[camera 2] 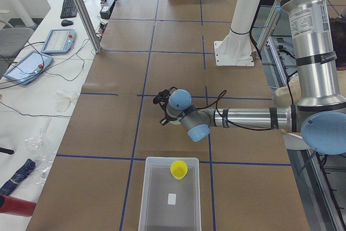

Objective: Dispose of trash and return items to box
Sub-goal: 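Carry the pale green bowl with the left gripper into the clear box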

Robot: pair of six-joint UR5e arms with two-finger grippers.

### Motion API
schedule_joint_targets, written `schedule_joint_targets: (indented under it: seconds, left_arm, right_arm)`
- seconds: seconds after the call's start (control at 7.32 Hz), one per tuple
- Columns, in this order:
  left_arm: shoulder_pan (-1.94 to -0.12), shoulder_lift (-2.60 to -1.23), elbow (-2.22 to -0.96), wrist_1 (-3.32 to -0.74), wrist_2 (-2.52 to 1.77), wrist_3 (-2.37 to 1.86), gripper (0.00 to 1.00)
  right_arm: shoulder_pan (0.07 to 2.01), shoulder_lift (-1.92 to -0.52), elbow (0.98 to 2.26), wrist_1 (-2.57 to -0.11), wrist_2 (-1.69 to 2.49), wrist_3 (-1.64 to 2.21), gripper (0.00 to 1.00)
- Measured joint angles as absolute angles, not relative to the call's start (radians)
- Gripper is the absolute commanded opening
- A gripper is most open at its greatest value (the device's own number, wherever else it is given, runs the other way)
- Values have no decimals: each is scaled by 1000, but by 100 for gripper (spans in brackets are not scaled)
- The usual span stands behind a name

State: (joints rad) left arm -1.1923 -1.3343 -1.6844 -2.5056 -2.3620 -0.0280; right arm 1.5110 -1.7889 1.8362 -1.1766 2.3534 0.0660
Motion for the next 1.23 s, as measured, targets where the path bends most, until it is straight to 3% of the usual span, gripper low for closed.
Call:
schedule_joint_targets:
  seconds: [0.41, 0.68, 1.23]
  left_arm:
    - [-1495, -1338, -1656, -2241, -2380, 453, 0]
    - [-1635, -1350, -1544, -2190, -2378, 665, 0]
    - [-1685, -1366, -1381, -2248, -2314, 740, 0]
  right_arm:
    - [1511, -1789, 1836, -1177, 2351, 66, 100]
    - [1511, -1789, 1836, -1177, 2345, 66, 100]
    - [1511, -1789, 1834, -1177, 2342, 65, 100]
